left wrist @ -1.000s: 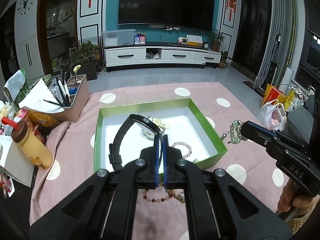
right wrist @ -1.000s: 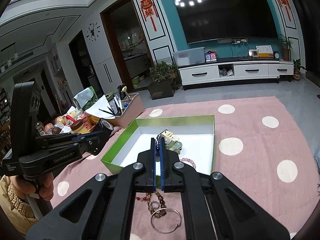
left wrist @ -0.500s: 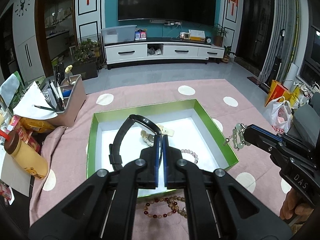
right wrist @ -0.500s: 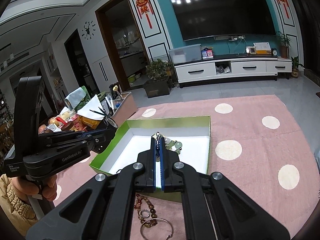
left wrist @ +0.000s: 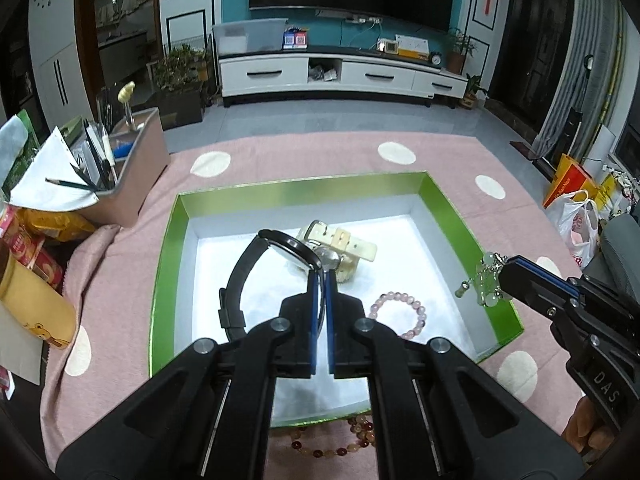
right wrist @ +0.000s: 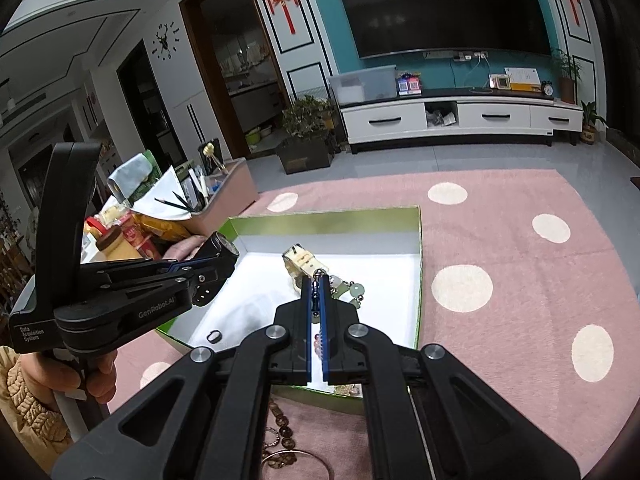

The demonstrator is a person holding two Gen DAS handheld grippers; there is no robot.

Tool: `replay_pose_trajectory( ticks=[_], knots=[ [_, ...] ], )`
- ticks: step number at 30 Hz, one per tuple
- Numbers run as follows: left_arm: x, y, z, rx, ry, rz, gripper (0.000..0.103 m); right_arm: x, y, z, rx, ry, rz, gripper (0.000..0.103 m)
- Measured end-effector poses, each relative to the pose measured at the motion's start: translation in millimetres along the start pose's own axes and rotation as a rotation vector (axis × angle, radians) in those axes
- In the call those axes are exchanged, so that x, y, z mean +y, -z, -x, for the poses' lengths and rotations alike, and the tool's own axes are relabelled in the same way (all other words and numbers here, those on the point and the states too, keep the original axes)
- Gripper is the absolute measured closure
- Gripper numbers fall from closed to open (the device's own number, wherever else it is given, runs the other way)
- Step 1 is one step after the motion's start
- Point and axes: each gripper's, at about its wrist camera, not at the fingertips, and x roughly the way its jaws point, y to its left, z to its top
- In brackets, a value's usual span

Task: Organize jewelry
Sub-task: 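Open both tools to drop the watch and charm into the box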

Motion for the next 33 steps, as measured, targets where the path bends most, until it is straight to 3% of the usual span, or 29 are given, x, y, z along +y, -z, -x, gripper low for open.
replay_pose_trajectory(
  ticks=[16, 20, 22, 24, 29, 33],
  knots=[
    [4.4, 7.6, -32.1, 0.076, -0.029, -0.007, 0.093, -5.2, 9.4, -29.6, 0.076, 0.022, -0.004, 0.1],
    [3.0, 7.0, -30.0, 0.068, -0.033, -0.021, 0.081, -5.3, 10.2, -29.8, 0.075, 0.039, -0.01, 0.098],
    [1.2, 6.9, -27.0, 0.062, -0.032, -0.026, 0.077, -6.3, 10.6, -27.5, 0.07, 0.048, -0.014, 0.091],
    [0.0, 6.9, -24.3, 0.056, -0.032, -0.03, 0.068, -7.0, 11.2, -22.9, 0.055, 0.058, -0.02, 0.07],
    [-3.5, 7.1, -15.7, 0.043, -0.034, -0.034, 0.052, -9.7, 12.1, -15.7, 0.049, 0.064, -0.03, 0.066],
    [-2.7, 7.8, -7.7, 0.033, -0.039, -0.03, 0.043, -12.1, 15.1, -8.6, 0.042, 0.077, -0.039, 0.056]
  ],
)
